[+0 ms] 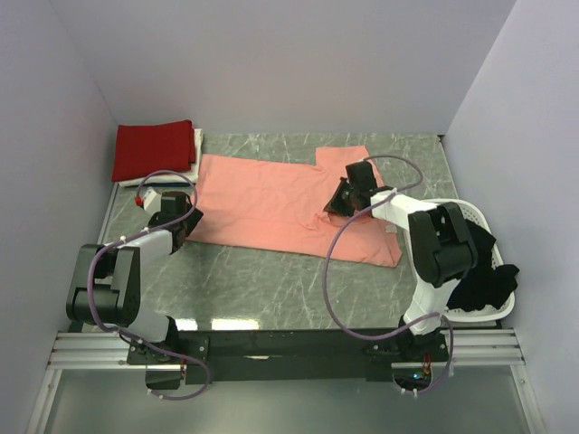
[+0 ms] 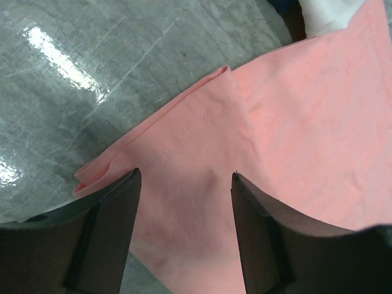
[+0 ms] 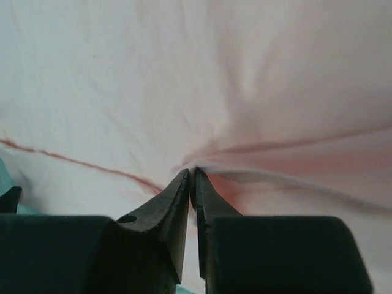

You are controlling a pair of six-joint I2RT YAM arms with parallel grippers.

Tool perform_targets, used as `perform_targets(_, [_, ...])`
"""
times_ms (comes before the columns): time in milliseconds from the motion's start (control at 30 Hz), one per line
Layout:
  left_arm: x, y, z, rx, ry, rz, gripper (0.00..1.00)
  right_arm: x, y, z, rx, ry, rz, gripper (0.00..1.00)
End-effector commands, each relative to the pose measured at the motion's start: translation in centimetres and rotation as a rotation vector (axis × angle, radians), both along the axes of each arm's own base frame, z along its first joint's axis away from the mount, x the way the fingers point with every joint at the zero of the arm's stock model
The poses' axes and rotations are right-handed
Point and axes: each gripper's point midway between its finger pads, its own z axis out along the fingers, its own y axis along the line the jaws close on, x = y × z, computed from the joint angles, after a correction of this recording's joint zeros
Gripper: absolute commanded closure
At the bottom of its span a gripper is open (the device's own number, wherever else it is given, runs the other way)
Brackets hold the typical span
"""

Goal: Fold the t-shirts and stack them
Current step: Fold the tshirt

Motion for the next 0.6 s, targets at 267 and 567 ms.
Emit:
perform_targets(267, [0.5,-0.5,1.6,0.001,-0.055,-0.036,0.35,3.7,1.9,1.2,-0.129,-0.027,0.106,0.49])
perform_targets(567, [0.5,-0.5,1.9,0.007,-0.061,-0.048,0.34,5.4,1.0,6.8,-0.189,-0.142,0.099,0.39])
